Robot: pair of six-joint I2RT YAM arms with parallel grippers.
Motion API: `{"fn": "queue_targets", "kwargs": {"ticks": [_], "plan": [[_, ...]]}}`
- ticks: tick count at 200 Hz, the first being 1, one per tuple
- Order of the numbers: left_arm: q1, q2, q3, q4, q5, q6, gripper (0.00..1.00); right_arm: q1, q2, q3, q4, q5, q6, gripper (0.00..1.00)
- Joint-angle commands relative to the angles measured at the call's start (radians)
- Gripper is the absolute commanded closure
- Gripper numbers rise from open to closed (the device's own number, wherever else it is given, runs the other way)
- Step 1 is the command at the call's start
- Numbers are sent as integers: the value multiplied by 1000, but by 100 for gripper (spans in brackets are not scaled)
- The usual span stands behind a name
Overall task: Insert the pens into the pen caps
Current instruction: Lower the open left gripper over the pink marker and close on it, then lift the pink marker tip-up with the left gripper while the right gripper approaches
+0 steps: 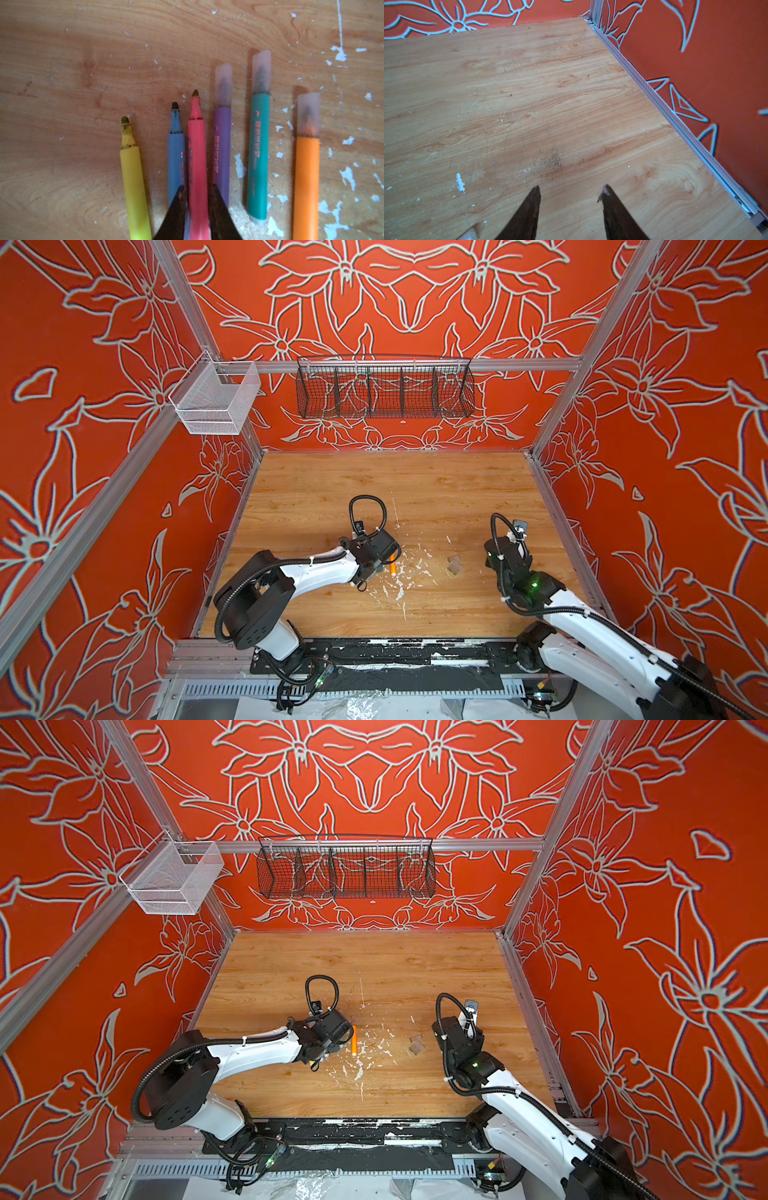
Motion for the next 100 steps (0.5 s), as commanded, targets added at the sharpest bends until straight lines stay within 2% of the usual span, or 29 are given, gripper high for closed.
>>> {"fn": "queue_targets", "kwargs": {"ticks": [1,100], "plan": [[10,29,-8,16,1,-12,80,-3,3,29,-13,-1,12,50],[17,101,-44,53,22,-54,80,-4,4,28,-12,-3,11,50]]}}
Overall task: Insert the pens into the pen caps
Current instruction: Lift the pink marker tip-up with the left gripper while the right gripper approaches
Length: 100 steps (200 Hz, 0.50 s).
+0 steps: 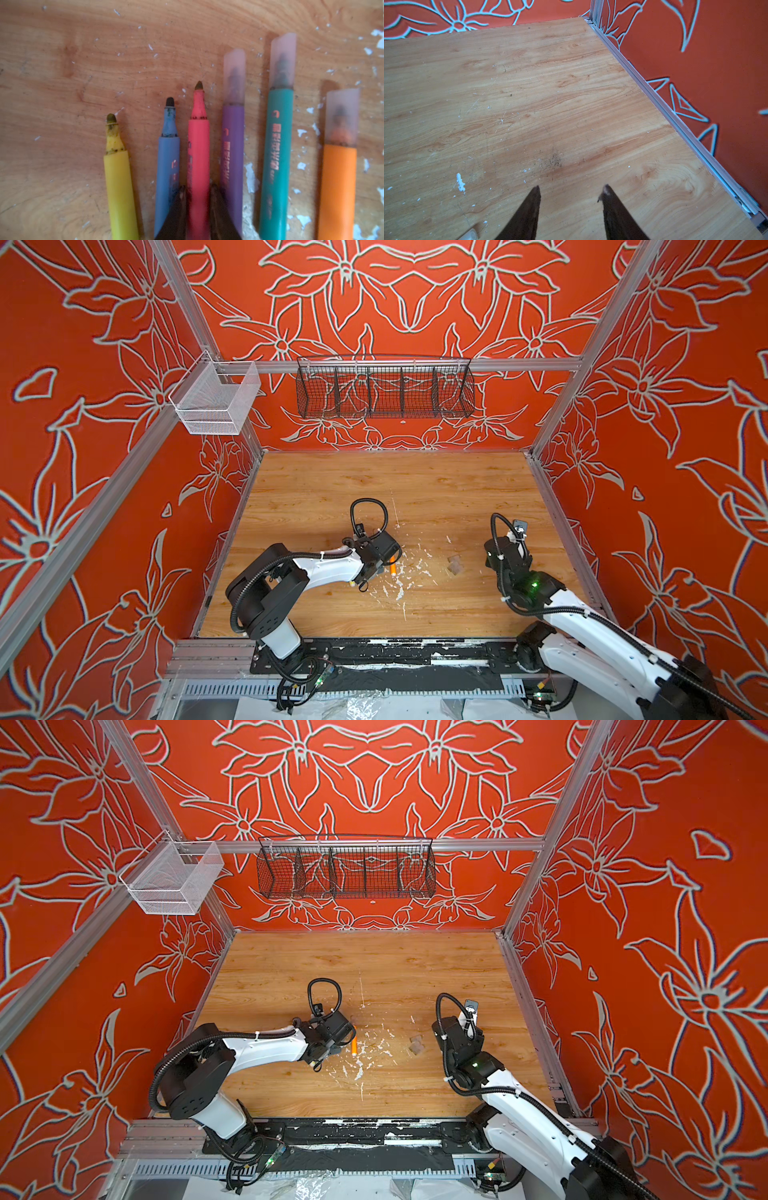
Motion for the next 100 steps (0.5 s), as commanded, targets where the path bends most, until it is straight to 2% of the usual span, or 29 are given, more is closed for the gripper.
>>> {"fn": "queue_targets", "kwargs": {"ticks": [1,24,51,79,100], "plan": [[5,37,-35,5,16,-31,80,-4,4,27,-12,-3,11,50],[5,49,-37,7,19,-36,82,-4,4,28,-12,-4,11,50],[5,32,-39,3,24,-36,95,-4,4,28,-12,-4,11,50],[5,-40,-17,-51,11,-13,97,-2,2,28,-11,-5,11,50],[10,-134,29,-123,3,51,98,-4,2,28,-13,-3,12,50]]}}
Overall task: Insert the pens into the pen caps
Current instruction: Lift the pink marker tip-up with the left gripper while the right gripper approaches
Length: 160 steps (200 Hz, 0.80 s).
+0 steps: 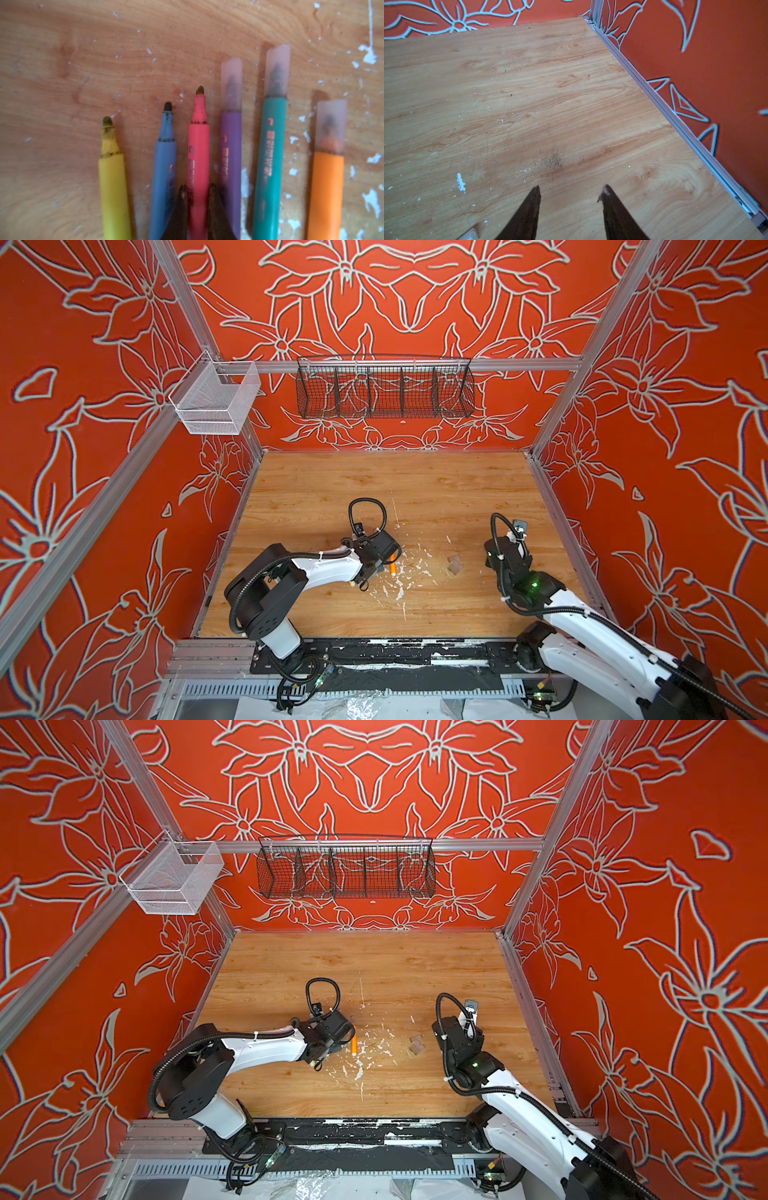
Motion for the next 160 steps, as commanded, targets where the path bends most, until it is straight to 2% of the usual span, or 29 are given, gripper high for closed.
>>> {"fn": "queue_targets", "kwargs": {"ticks": [1,35,47,60,79,98,122,141,160], "plan": [[8,-105,38,-118,-6,58,98,-4,2,28,-13,-3,12,50],[27,-226,228,-259,30,233,100,-3,-8,32,-22,-6,16,49],[29,-251,287,-257,64,308,100,-3,-22,73,-90,-42,42,46],[31,-268,342,-231,108,397,100,-2,-59,139,-176,-167,101,46],[31,-278,377,-156,177,512,100,0,-140,164,-113,-455,140,46],[31,-329,270,28,272,555,100,8,-186,163,-8,-677,207,44],[30,-421,65,323,449,621,100,53,-163,161,123,-839,286,40],[30,-485,-37,448,519,649,100,114,-126,127,270,-881,351,35],[30,-545,-105,531,584,678,100,203,-70,90,437,-843,385,29]]}}
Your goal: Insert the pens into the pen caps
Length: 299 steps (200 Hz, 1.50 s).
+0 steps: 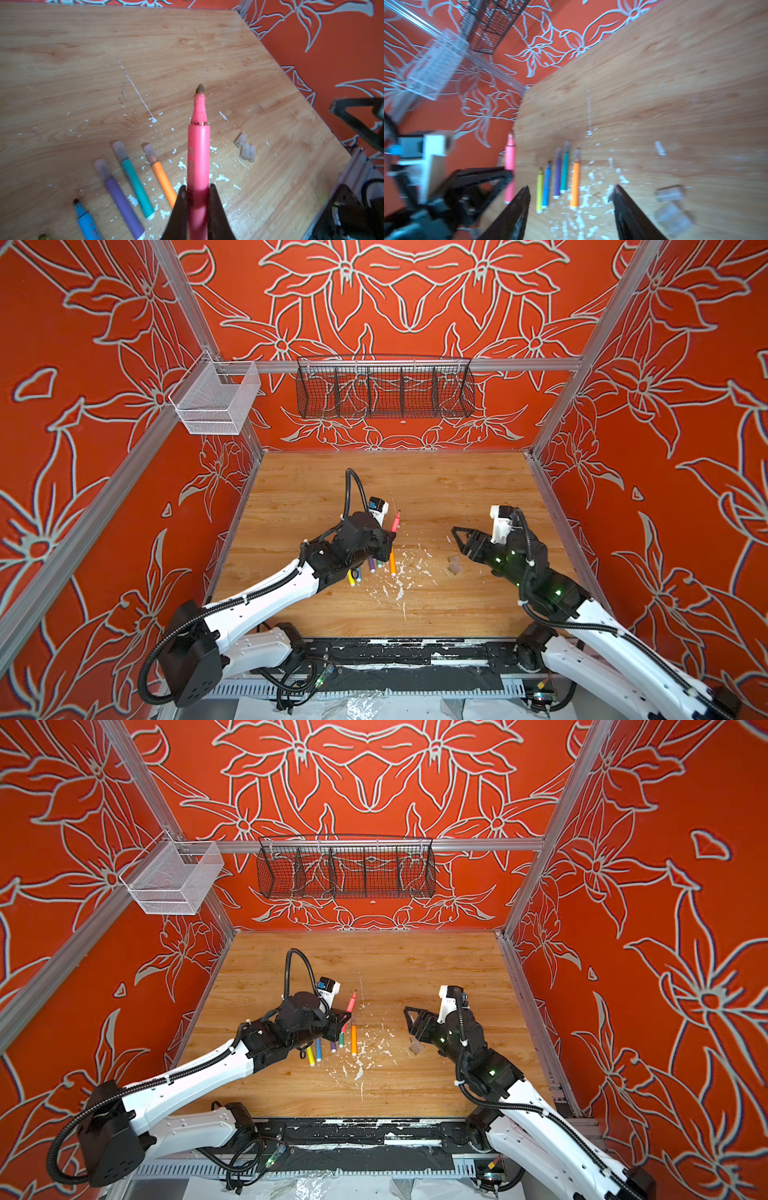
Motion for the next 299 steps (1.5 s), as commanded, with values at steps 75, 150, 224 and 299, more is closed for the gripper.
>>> {"fn": "queue_targets", "kwargs": {"ticks": [75,150,224,299], "plan": [[0,-103,-115,309,233,93,100,270,344,109,365,-23,110,32],[-3,-105,-125,326,266,107,100,279,394,184,324,72,89,43],[-6,-105,-134,335,274,121,96,279,432,209,307,108,115,99],[-6,-97,-139,342,266,121,70,346,447,213,367,90,159,100]]}}
